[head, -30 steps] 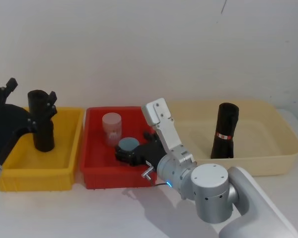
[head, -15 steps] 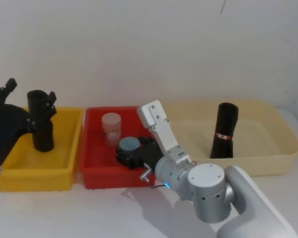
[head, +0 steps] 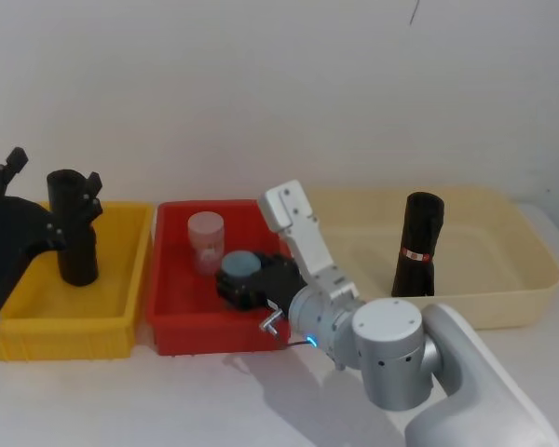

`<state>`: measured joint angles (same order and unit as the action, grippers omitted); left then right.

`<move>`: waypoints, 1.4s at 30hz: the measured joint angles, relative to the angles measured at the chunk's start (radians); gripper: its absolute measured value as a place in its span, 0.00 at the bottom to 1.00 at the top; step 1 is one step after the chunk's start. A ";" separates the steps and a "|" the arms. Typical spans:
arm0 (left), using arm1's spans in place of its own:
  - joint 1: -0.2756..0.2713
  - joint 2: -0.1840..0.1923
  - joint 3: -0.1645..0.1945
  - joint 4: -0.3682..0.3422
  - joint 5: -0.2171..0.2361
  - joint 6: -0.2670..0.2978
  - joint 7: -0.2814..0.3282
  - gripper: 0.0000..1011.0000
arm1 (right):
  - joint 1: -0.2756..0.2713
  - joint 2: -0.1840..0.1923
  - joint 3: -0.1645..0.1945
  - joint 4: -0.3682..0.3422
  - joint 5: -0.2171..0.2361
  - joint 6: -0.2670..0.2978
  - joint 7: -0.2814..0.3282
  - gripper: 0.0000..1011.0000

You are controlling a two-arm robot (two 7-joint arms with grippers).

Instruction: Pick up the garbage bag with the one hand and transfer it to the other hand.

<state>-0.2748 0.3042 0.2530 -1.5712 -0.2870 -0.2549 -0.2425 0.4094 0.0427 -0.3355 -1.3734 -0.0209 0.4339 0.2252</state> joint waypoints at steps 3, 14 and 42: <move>0.000 0.000 0.000 0.000 0.000 0.000 0.000 0.99 | 0.001 -0.004 0.010 -0.014 0.009 0.002 0.004 0.66; 0.000 0.000 0.000 0.000 0.000 0.000 0.000 0.99 | 0.018 -0.021 0.072 -0.098 0.066 0.003 0.010 0.66; 0.000 0.000 0.000 0.000 0.000 0.000 0.000 0.99 | 0.064 0.020 0.202 -0.066 0.083 -0.020 -0.075 0.66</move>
<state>-0.2748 0.3041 0.2530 -1.5711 -0.2870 -0.2549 -0.2425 0.4736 0.0631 -0.1334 -1.4398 0.0623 0.4137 0.1503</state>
